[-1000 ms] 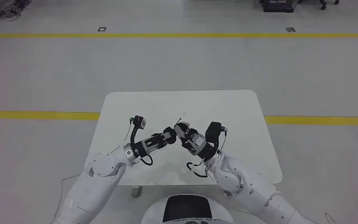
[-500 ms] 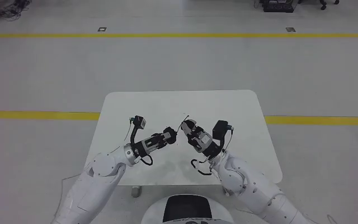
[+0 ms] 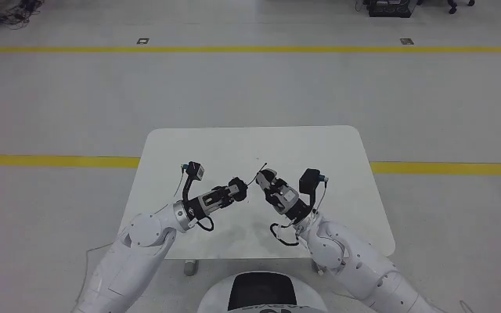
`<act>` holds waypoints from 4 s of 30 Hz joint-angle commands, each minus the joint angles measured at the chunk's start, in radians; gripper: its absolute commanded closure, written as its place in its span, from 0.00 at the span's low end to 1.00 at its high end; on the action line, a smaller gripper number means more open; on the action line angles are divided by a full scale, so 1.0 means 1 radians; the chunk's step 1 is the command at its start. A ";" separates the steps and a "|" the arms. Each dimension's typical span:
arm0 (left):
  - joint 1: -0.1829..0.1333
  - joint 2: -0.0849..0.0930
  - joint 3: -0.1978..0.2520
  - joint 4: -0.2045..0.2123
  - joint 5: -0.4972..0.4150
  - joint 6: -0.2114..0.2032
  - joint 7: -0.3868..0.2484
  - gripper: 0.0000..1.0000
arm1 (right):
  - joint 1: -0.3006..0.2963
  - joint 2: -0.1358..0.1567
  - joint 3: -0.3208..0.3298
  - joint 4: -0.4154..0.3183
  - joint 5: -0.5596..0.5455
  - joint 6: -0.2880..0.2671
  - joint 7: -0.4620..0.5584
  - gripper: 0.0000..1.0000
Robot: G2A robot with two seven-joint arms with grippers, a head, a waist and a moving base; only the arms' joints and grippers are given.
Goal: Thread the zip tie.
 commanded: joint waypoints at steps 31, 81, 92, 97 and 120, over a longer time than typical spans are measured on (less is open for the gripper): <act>0.000 0.000 0.000 0.000 0.000 0.000 0.000 1.00 | 0.098 0.074 -0.166 -0.017 0.101 0.000 -0.157 1.00; -0.038 0.013 0.045 0.032 -0.153 0.000 -0.154 1.00 | 0.255 0.180 -0.376 -0.024 0.415 0.000 -0.201 1.00; -0.035 0.015 0.040 0.031 -0.140 0.000 -0.136 1.00 | 0.258 0.204 -0.398 -0.044 0.364 0.000 -0.290 1.00; -0.035 0.014 0.039 0.034 -0.139 0.000 -0.130 1.00 | 0.264 0.220 -0.414 -0.048 0.347 0.000 -0.326 1.00; -0.036 0.016 0.032 0.020 -0.141 0.001 -0.128 1.00 | 0.269 0.230 -0.419 -0.060 0.334 0.000 -0.339 1.00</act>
